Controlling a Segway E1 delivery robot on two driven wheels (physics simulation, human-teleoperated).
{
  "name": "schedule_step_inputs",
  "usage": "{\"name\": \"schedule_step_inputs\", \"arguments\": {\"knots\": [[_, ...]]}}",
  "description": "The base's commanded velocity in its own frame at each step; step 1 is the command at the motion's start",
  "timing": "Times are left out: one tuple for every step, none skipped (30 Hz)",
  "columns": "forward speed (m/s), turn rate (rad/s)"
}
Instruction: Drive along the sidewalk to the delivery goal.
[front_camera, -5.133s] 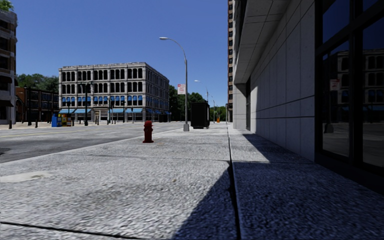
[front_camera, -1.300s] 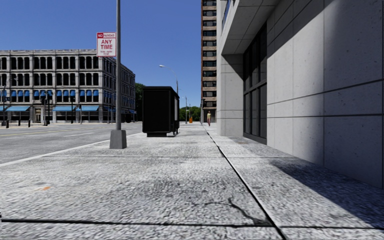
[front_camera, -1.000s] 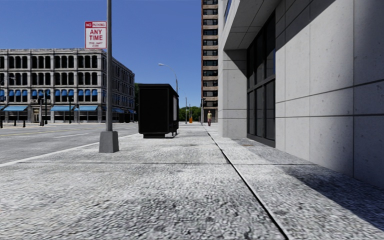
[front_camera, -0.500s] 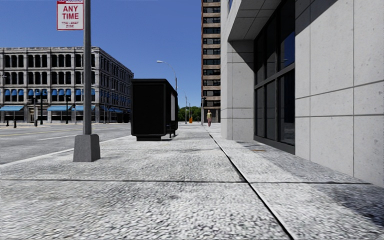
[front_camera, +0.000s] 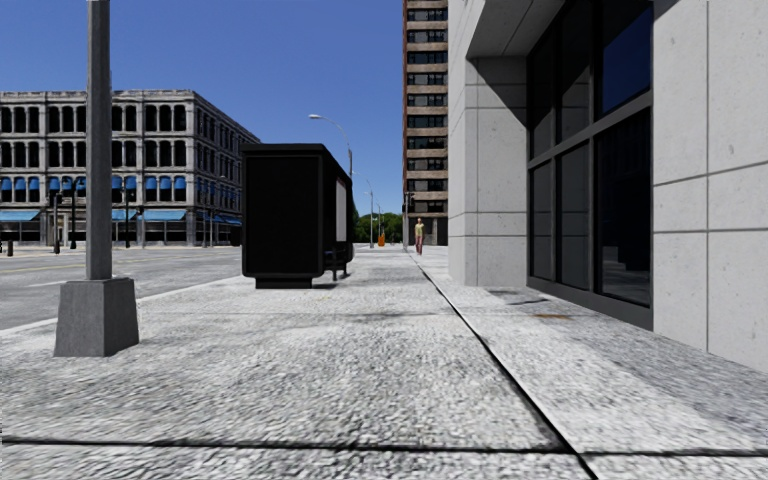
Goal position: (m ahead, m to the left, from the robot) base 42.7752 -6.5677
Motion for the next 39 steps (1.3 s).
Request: {"name": "schedule_step_inputs", "arguments": {"knots": [[2.0, 0.0], [2.0, 0.0], [2.0, 0.0], [2.0, 0.0], [2.0, 0.0], [2.0, 0.0], [2.0, 0.0], [2.0, 0.0], [2.0, 0.0], [2.0, 0.0], [2.0, 0.0], [2.0, 0.0], [2.0, 0.0], [2.0, 0.0], [2.0, 0.0], [2.0, 0.0], [2.0, 0.0], [2.0, 0.0], [2.0, 0.0], [2.0, 0.0], [2.0, 0.0], [2.0, 0.0], [2.0, 0.0], [2.0, 0.0], [2.0, 0.0], [2.0, 0.0], [2.0, 0.0], [2.0, 0.0], [2.0, 0.0], [2.0, 0.0], [2.0, 0.0], [2.0, 0.0], [2.0, 0.0], [2.0, 0.0], [2.0, 0.0], [2.0, 0.0], [2.0, 0.0], [2.0, 0.0], [2.0, 0.0]]}}
